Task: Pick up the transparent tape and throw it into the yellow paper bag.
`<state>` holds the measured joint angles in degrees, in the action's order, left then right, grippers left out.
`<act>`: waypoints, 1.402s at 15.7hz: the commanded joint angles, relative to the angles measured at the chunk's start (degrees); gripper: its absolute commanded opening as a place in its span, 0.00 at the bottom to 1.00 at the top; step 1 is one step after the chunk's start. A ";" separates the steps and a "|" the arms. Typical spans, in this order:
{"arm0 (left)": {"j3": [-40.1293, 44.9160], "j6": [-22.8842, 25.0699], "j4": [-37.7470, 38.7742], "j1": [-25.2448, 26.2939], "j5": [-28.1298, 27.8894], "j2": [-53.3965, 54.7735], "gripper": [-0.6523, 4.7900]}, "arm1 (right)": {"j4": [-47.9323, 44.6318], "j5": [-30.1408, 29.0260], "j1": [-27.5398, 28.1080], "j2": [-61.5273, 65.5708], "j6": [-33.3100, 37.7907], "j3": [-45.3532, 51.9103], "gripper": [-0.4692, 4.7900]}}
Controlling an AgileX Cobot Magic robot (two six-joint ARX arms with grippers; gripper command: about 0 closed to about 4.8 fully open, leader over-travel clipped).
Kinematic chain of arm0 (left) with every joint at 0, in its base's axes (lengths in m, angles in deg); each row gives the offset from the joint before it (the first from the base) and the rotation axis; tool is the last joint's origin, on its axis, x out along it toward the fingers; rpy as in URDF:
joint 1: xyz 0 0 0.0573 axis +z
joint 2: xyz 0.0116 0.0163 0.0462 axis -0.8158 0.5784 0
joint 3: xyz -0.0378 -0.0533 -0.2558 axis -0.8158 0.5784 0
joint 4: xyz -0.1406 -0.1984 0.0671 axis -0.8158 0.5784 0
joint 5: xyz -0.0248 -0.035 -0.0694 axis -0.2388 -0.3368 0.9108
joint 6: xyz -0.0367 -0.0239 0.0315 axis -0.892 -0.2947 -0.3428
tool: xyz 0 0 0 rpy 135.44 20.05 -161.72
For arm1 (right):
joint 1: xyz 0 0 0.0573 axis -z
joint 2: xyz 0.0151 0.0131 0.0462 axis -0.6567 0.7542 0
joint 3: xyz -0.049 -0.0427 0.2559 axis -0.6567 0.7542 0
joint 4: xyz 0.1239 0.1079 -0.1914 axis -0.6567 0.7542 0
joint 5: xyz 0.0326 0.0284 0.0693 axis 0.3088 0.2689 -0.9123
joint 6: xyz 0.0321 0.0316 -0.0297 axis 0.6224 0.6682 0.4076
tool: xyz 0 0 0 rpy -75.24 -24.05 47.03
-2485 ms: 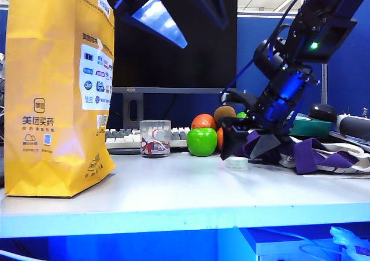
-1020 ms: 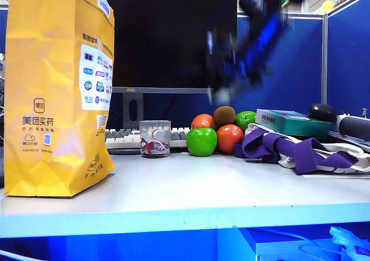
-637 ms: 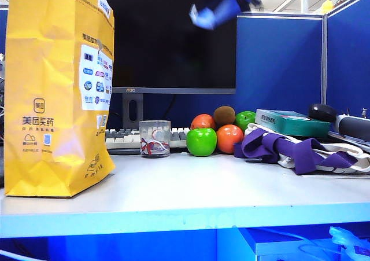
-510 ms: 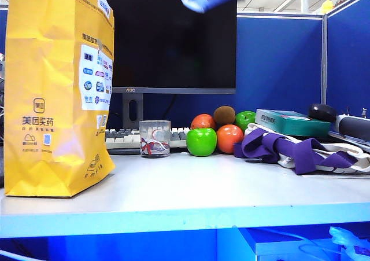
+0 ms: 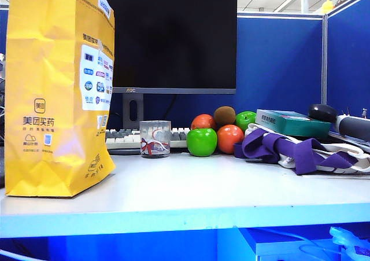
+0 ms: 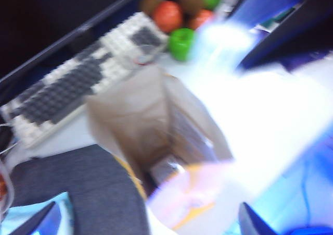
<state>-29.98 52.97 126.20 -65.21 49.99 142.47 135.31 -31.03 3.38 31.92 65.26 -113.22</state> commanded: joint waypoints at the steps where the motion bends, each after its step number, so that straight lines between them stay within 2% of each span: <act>1: -0.17 1.44 2.78 0.20 4.52 -0.98 1.00 | -2.23 -0.70 -2.67 -0.22 -0.24 -0.24 0.37; 7: -0.04 2.95 0.39 0.20 7.74 -2.69 1.00 | -6.75 -0.44 -3.17 -0.09 -0.15 -0.22 0.37; 11: 2.23 4.02 -4.37 0.20 7.08 -2.43 1.00 | -11.76 0.96 -3.21 1.73 0.33 -0.22 0.37; 15: 2.47 3.96 -4.66 0.22 6.60 -1.92 1.00 | -13.18 1.01 -3.28 4.85 1.53 -0.17 0.37; 16: 2.47 3.96 -4.59 0.22 5.86 -1.95 1.00 | -13.05 0.98 -3.26 5.22 1.55 -0.15 0.40; 17: 2.47 3.93 -4.57 0.22 4.39 -1.95 1.00 | -13.25 1.60 -3.26 5.22 1.53 -0.15 0.60; 18: 2.47 3.96 -4.57 0.22 3.50 -1.95 1.00 | -13.79 2.67 -3.28 5.22 1.51 -0.17 0.94; 19: 2.47 3.96 -4.61 0.22 3.34 -1.92 1.00 | -14.69 5.25 -3.28 5.20 1.53 -0.17 1.00; 22: 2.47 3.91 -5.03 0.22 3.06 -1.90 1.00 | -15.47 6.75 -2.78 5.18 1.51 -0.20 1.00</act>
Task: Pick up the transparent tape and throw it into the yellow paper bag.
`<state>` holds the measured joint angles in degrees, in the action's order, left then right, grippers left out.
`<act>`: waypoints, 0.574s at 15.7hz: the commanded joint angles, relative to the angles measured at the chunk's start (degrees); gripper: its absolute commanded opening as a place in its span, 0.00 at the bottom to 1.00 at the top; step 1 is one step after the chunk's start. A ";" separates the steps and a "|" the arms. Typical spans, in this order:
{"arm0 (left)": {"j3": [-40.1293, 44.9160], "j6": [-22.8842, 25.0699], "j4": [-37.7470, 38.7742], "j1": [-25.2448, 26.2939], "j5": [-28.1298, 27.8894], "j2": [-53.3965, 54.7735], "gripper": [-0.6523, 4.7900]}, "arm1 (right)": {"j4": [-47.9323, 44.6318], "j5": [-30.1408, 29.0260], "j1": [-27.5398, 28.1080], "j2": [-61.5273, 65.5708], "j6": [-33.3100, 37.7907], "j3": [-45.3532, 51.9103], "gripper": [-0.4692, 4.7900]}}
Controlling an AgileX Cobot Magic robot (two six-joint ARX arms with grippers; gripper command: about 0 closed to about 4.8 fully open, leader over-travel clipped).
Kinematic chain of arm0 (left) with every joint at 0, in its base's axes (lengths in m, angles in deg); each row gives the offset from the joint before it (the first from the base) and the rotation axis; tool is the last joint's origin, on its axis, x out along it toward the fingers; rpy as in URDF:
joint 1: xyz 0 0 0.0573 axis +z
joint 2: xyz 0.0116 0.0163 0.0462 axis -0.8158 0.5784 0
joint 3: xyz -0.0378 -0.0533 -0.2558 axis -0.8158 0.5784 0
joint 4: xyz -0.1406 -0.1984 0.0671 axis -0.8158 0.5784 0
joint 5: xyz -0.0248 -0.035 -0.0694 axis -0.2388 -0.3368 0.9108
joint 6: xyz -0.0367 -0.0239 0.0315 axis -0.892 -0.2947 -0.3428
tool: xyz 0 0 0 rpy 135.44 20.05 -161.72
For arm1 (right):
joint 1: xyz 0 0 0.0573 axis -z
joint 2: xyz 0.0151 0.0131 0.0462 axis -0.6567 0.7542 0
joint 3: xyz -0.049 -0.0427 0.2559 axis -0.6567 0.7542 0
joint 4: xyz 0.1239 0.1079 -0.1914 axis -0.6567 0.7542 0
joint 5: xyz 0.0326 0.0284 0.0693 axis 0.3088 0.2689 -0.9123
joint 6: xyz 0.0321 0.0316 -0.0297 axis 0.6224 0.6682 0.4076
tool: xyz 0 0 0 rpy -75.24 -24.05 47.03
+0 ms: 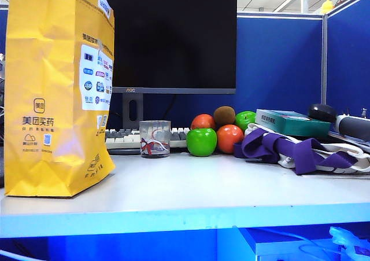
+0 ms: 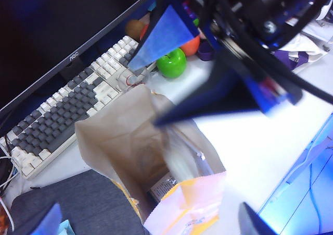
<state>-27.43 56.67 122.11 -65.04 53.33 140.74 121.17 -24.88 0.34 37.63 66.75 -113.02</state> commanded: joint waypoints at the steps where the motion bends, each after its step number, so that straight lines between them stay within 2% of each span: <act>1: -0.09 0.00 -0.83 0.04 -1.77 -0.22 1.00 | -1.38 0.92 0.79 -0.74 0.04 -0.52 1.00; 4: -0.09 -1.55 2.03 0.04 -13.86 -2.38 1.00 | -1.22 1.86 4.39 -4.70 0.26 -3.08 1.00; 8: -0.09 -2.36 1.01 0.04 -18.64 -11.06 1.00 | 0.02 3.58 10.73 -16.72 0.48 -4.70 1.00; 9: -0.09 -4.70 0.98 0.04 -18.62 -15.47 1.00 | 3.17 3.91 12.24 -21.68 0.20 -4.66 1.00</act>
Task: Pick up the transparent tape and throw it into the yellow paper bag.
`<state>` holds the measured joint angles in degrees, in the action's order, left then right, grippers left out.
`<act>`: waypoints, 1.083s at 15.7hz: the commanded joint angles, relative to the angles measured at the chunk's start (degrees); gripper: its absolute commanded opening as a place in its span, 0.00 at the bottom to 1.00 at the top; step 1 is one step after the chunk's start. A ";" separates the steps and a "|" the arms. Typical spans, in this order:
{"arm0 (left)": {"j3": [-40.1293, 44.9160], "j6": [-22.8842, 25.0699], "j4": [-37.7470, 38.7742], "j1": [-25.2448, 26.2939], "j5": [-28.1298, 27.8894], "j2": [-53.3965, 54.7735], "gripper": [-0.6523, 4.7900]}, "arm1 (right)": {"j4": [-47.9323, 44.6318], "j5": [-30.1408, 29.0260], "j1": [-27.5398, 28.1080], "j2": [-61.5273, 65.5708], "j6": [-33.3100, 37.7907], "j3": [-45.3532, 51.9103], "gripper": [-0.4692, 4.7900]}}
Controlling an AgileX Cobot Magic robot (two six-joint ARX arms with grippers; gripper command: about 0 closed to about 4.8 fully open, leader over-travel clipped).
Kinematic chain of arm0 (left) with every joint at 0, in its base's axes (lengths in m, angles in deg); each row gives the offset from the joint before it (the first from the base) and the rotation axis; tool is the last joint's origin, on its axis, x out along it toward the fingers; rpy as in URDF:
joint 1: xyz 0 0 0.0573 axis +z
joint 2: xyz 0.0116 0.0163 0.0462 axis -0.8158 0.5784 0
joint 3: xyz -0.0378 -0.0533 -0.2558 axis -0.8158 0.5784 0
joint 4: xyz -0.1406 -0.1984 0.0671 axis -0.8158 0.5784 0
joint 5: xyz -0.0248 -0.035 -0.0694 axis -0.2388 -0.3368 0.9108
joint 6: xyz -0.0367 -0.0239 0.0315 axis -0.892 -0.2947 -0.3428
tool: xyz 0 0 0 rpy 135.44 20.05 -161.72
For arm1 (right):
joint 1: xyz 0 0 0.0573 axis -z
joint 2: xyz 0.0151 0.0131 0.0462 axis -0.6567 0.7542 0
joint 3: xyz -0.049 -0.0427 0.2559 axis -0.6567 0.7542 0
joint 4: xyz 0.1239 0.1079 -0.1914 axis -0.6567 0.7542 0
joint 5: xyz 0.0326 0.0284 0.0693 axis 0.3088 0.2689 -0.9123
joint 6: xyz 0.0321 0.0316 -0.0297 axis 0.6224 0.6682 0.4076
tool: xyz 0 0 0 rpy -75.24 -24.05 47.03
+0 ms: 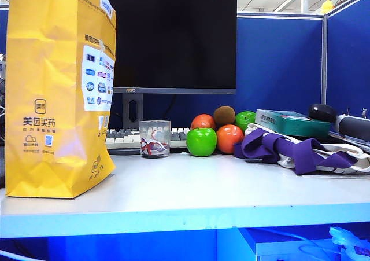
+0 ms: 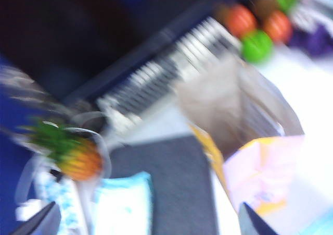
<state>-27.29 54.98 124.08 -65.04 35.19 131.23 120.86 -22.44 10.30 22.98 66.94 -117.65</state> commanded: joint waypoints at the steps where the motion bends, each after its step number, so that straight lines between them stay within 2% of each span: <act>1: -0.22 -3.65 -0.90 0.02 -0.48 -8.79 1.00 | 6.78 1.79 2.36 -10.19 -1.88 0.00 1.00; 3: -0.22 -3.56 -0.46 0.02 0.04 -14.14 1.00 | 14.43 4.46 2.27 -15.69 -6.80 0.04 1.00; 6: 0.50 -3.23 3.21 -0.04 -0.07 -21.97 1.00 | 23.28 8.00 2.16 -22.80 -9.22 1.01 1.00; 8: 5.05 -4.92 3.13 -0.04 -0.70 -25.75 1.00 | 24.06 13.49 2.16 -26.91 -10.97 5.62 1.00; 10: 13.73 -7.43 1.70 -0.07 -2.71 -29.92 1.00 | 22.58 15.80 2.19 -30.67 -10.86 12.79 1.00; 13: 30.97 -11.58 -8.55 -0.04 -1.14 -37.83 1.00 | 16.41 17.66 2.16 -37.81 -10.34 29.92 1.00; 14: 38.95 -14.75 -15.56 -0.04 -0.13 -42.58 1.00 | 8.66 17.49 2.16 -43.93 -8.00 43.28 1.00; 17: 44.78 -14.56 -22.67 -0.04 -1.38 -46.86 1.00 | -10.71 17.86 2.16 -61.35 -5.11 71.14 1.00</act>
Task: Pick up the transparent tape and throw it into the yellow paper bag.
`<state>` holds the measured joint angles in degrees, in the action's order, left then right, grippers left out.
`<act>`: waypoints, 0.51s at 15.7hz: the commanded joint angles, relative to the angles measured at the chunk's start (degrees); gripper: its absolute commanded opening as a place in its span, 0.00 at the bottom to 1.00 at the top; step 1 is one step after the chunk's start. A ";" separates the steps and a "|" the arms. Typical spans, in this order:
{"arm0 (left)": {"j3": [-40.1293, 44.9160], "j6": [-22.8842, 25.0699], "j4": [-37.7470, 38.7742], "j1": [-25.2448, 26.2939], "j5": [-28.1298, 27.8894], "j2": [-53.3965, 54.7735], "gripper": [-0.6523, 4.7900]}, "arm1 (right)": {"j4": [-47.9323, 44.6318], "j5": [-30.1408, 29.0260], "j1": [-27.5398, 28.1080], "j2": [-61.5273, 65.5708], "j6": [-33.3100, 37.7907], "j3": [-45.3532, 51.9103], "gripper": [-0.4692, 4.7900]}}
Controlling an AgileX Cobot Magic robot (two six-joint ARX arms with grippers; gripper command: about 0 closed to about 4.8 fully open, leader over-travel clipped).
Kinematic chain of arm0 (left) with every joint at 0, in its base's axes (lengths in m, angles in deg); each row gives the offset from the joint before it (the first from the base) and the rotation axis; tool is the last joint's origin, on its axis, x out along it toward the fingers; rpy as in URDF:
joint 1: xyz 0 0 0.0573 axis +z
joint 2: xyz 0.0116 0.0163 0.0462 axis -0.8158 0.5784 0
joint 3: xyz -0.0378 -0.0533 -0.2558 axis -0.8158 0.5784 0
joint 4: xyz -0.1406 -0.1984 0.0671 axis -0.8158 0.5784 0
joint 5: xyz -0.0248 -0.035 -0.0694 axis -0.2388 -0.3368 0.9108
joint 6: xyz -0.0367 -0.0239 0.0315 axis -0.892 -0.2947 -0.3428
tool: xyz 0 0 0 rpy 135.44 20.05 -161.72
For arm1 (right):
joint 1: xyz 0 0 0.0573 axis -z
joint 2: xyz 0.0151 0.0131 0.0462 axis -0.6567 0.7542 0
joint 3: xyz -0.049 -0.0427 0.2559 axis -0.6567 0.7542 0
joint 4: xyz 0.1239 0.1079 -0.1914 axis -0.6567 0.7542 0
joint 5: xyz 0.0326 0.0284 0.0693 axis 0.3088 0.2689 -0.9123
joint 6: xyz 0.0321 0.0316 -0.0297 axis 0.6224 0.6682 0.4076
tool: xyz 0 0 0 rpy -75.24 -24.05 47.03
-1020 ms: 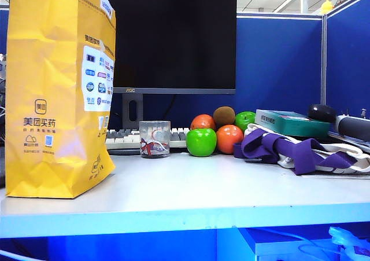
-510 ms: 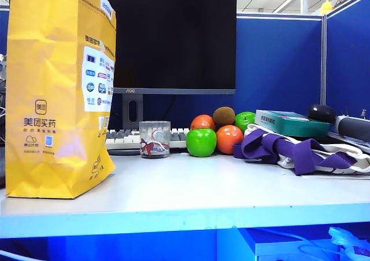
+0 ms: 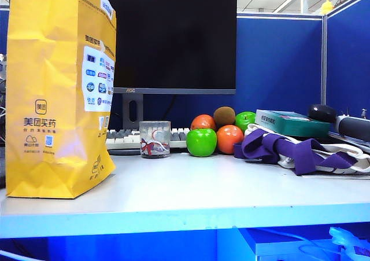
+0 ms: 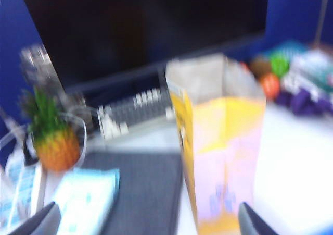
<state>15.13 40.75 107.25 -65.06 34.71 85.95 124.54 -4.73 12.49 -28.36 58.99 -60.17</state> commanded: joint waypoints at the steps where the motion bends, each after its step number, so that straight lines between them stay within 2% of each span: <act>1: 4.07 -1.38 -7.65 -0.02 -1.03 -2.29 1.00 | -23.67 0.04 -0.02 -19.63 7.69 25.44 1.00; 2: 5.49 -2.43 -9.46 -0.02 -1.03 -2.32 1.00 | -29.09 0.02 -0.20 -26.49 8.94 32.87 1.00; 4: 8.59 -4.28 -13.79 -0.02 0.74 -2.32 1.00 | -34.05 0.83 -0.20 -36.63 8.96 42.40 1.00; 7: 14.75 -5.31 -18.25 -0.02 0.92 -2.34 1.00 | -35.28 3.15 -0.13 -46.69 12.63 51.82 1.00; 8: 16.94 -6.23 -18.25 -0.02 3.72 -2.40 1.00 | -35.06 2.91 -0.15 -47.25 14.29 54.40 1.00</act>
<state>31.22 35.38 89.81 -65.06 35.73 83.63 89.50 -1.96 12.38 -75.59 71.47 -6.84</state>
